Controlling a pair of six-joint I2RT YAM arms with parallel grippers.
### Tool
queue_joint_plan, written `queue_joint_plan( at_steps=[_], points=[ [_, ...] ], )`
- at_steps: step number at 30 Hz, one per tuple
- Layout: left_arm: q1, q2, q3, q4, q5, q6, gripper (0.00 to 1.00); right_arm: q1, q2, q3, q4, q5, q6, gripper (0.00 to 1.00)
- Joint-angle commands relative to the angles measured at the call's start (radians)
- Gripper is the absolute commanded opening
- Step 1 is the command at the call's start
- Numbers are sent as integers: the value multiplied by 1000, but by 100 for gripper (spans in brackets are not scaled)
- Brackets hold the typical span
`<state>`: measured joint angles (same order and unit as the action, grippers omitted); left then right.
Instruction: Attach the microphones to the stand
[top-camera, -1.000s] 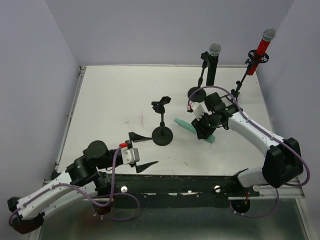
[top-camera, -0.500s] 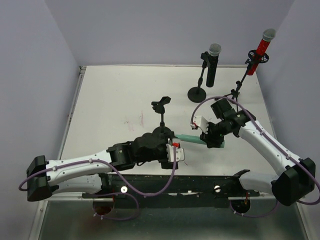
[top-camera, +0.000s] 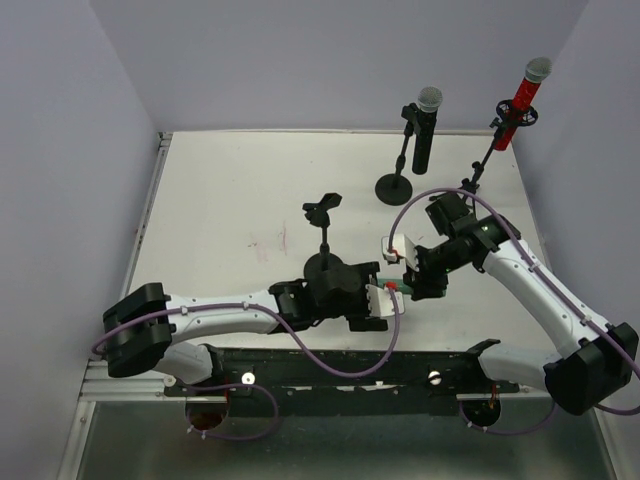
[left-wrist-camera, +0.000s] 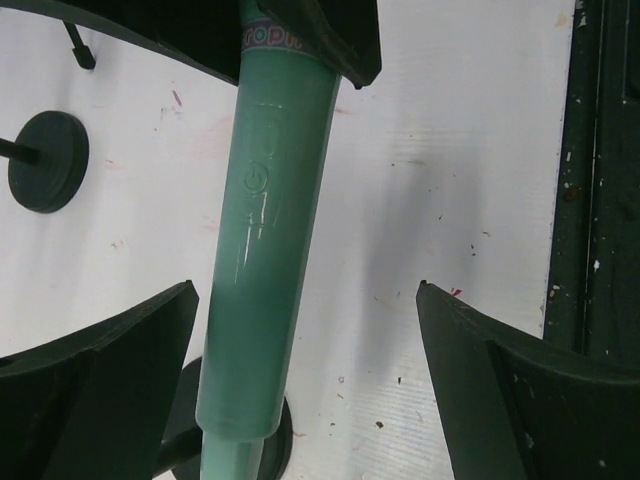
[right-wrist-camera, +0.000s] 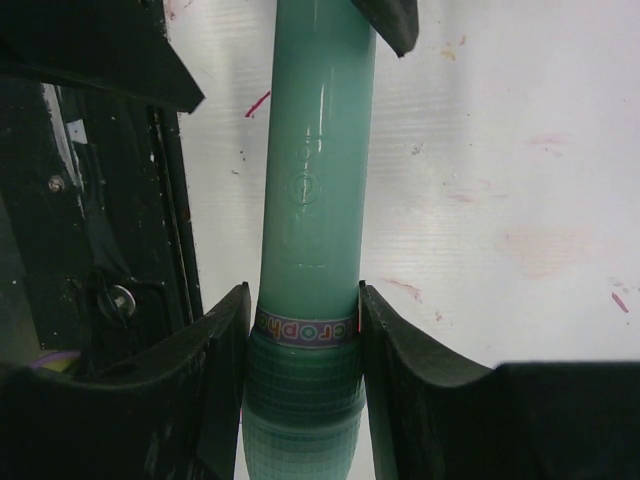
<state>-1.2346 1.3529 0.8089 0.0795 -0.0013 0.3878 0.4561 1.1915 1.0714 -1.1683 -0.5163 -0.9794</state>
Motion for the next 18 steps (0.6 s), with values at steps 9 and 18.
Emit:
queue_joint_plan(
  at_steps=[9, 18],
  points=[
    [0, 58, 16, 82, -201, 16, 74, -2, 22, 22, -41, -93, -31, 19],
    [0, 51, 24, -27, -126, -39, 23, -2, 60, 70, -50, -149, -15, 21]
  ],
)
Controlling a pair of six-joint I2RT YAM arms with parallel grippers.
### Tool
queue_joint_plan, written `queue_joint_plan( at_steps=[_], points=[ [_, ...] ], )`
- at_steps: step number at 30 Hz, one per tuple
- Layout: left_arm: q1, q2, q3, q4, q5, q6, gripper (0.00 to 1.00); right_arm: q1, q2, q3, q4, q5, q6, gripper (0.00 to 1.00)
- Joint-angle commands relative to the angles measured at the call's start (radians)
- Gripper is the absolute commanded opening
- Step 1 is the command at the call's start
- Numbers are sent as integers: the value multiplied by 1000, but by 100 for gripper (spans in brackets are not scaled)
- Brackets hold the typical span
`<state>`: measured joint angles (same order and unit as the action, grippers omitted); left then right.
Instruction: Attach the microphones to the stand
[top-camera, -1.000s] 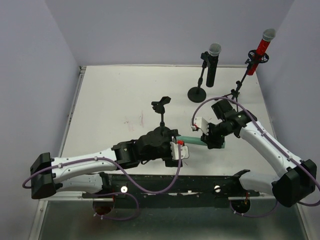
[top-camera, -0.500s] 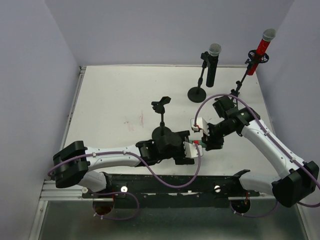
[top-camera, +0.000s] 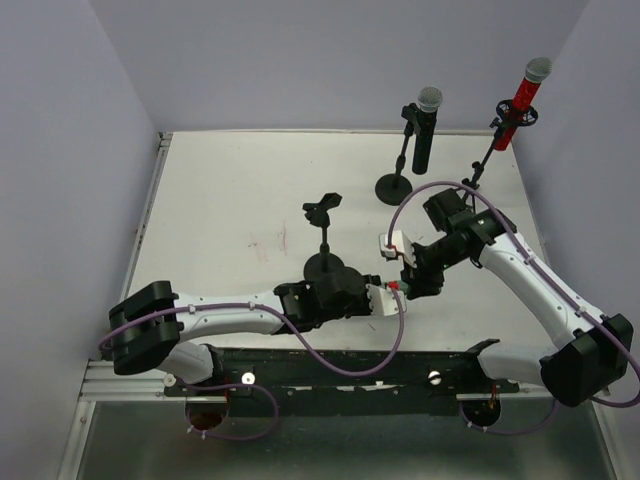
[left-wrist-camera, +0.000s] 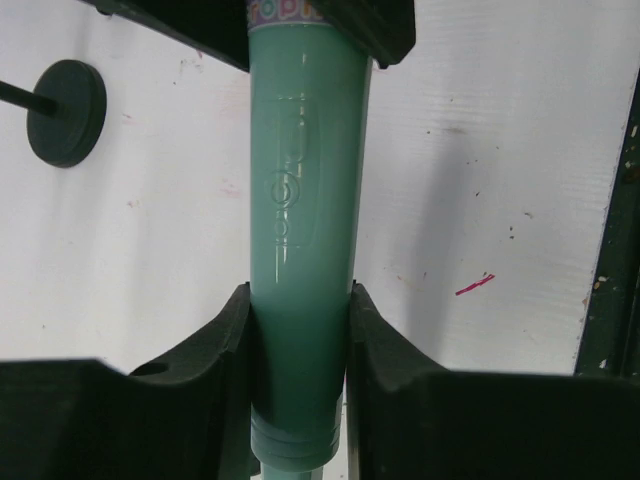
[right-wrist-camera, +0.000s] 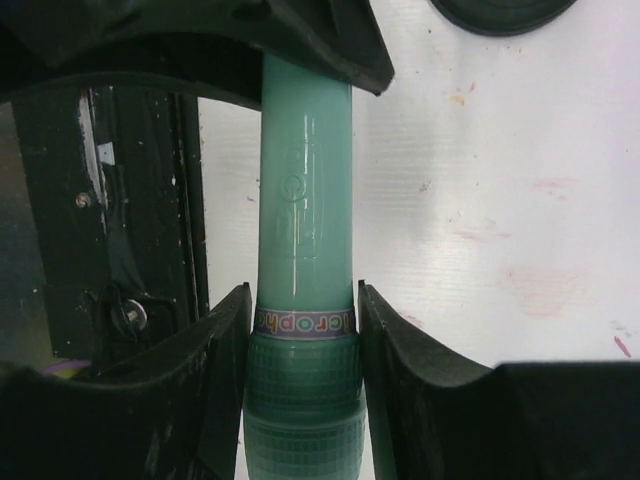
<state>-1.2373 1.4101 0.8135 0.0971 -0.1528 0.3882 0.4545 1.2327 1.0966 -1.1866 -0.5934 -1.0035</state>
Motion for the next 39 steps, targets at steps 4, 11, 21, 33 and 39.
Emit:
queue_joint_plan(
  at_steps=[4, 11, 21, 33, 39],
  points=[
    [2, -42, 1, -63, 64, -116, 0, 0, 31, 62, 7, -72, 74, 49],
    [18, -209, -171, 84, 91, -336, 0, -2, 100, 233, 93, -72, 252, 100],
    [24, -450, -367, 302, -33, -728, 0, -2, 120, 526, 446, -165, 819, 100],
    [24, -399, -238, 506, -198, -810, 0, -277, -79, 378, 820, -442, 1402, 100],
    [24, -249, -42, 549, -238, -825, 0, -286, -131, 278, 901, -514, 1491, 100]
  ],
)
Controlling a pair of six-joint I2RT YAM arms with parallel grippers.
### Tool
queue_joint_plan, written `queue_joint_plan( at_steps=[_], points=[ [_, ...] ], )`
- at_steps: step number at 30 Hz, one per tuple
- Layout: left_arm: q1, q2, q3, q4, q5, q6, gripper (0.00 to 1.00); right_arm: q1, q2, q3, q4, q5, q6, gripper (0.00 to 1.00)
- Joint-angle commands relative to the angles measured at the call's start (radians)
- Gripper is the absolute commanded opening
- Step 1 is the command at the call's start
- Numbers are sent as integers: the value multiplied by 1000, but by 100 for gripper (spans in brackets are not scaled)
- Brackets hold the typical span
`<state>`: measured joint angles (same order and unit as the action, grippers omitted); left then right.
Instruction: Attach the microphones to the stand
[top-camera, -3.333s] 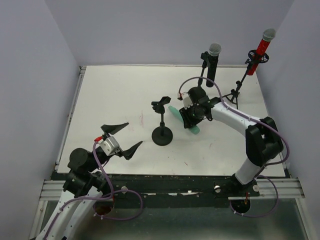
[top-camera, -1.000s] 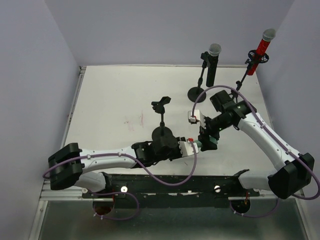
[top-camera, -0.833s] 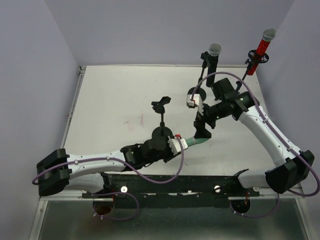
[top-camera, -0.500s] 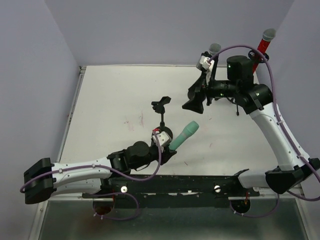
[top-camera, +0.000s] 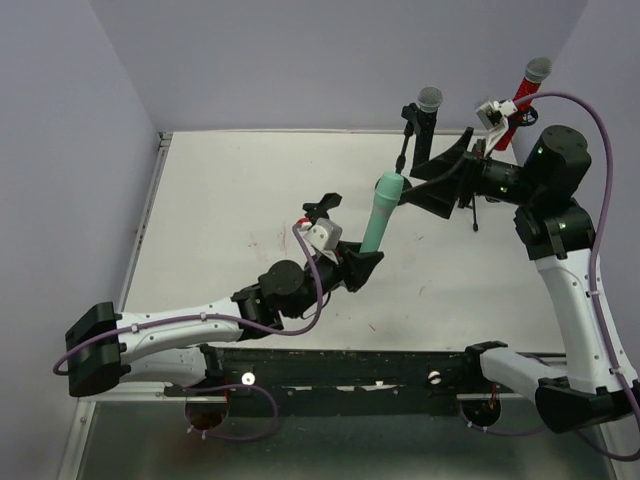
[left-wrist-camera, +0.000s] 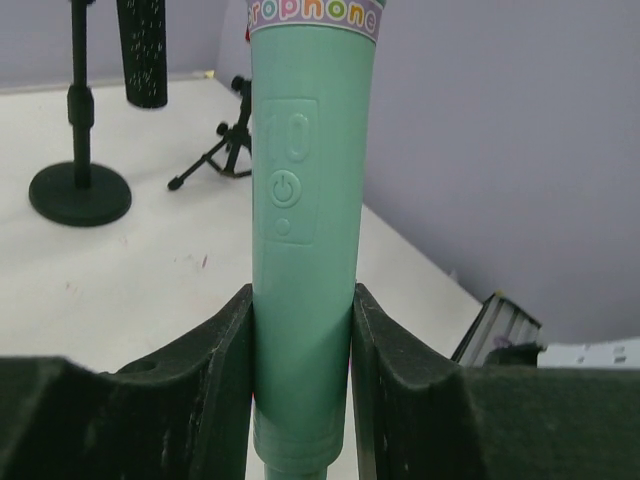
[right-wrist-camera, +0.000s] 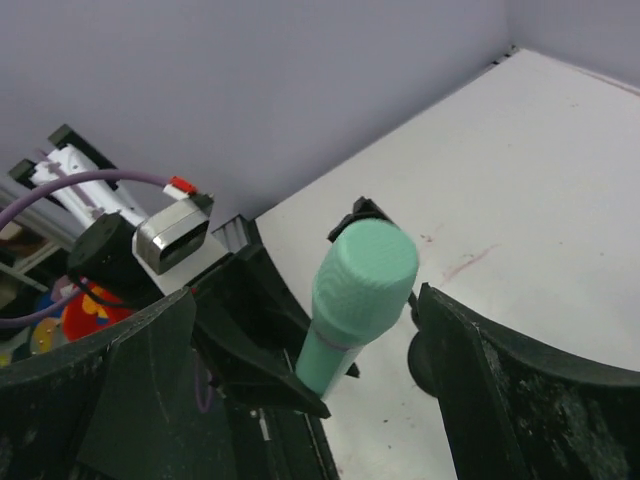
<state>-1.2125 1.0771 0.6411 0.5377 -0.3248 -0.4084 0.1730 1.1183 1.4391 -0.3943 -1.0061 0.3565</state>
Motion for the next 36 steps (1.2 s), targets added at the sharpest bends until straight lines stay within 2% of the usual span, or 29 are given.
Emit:
queue_joint_plan(
  at_steps=[1, 6, 14, 21, 24, 26, 29, 33, 34, 36],
  points=[
    [-1, 111, 156, 113, -71, -32, 0, -4, -18, -87, 141, -112, 157, 100],
    [-1, 185, 242, 140, -59, -33, 0, -4, -17, -132, 176, -88, 194, 100],
    [-2, 227, 282, 145, -25, -53, 0, -6, 14, -158, 264, -101, 280, 99],
    [-1, 262, 310, 142, -5, -72, 0, -3, 35, -201, 431, -176, 410, 80],
    [1, 271, 325, 140, -5, -69, 0, 0, 25, -213, 437, -193, 403, 79],
    [1, 276, 336, 131, 0, -66, 0, 2, 18, -217, 436, -195, 394, 75],
    [1, 282, 345, 128, 10, -66, 0, 2, 20, -213, 440, -206, 389, 60],
    [5, 267, 336, 116, 41, -64, 0, 2, 28, -209, 445, -219, 374, 27],
    [8, 256, 330, 116, 53, -64, 6, 3, 28, -207, 443, -218, 365, 19],
    [17, 225, 298, 114, 98, -61, 30, 2, 26, -186, 402, -215, 314, 13]
  ],
)
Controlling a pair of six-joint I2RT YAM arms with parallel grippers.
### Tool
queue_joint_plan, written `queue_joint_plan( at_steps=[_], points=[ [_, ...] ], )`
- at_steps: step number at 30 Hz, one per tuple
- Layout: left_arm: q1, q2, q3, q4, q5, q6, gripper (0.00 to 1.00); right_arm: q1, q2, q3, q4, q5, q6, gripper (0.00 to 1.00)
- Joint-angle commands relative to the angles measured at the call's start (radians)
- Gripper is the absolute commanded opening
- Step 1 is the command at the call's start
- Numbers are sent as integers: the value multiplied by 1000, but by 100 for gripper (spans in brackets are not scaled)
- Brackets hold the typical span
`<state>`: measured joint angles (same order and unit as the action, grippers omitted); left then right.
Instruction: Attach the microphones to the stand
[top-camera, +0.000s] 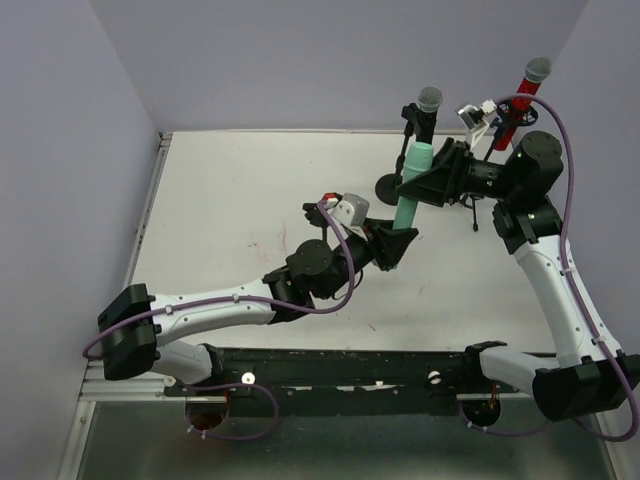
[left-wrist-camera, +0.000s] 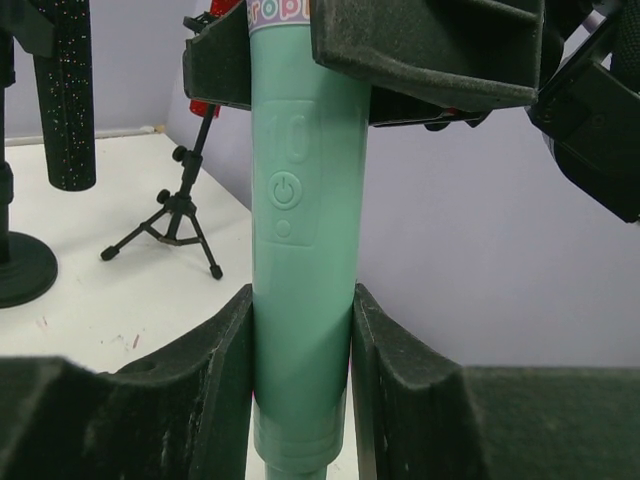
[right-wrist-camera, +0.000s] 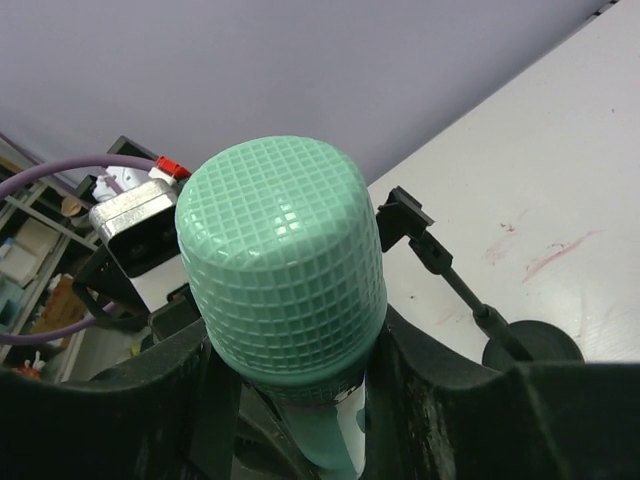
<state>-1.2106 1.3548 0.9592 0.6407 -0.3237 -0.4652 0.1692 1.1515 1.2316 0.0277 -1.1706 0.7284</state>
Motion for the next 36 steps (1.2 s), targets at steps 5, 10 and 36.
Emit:
queue_joint_plan(
  at_steps=[5, 10, 36],
  points=[
    [63, -254, -180, -28, 322, 62, 88, 4, 5, 149, -303, -5, -352, 11],
    [212, -558, -226, -449, 625, 160, 98, 4, 50, 218, -526, 5, -690, 11],
    [672, -471, -323, -300, 853, 643, 99, 23, 154, 32, -609, -193, -1212, 16]
  ],
)
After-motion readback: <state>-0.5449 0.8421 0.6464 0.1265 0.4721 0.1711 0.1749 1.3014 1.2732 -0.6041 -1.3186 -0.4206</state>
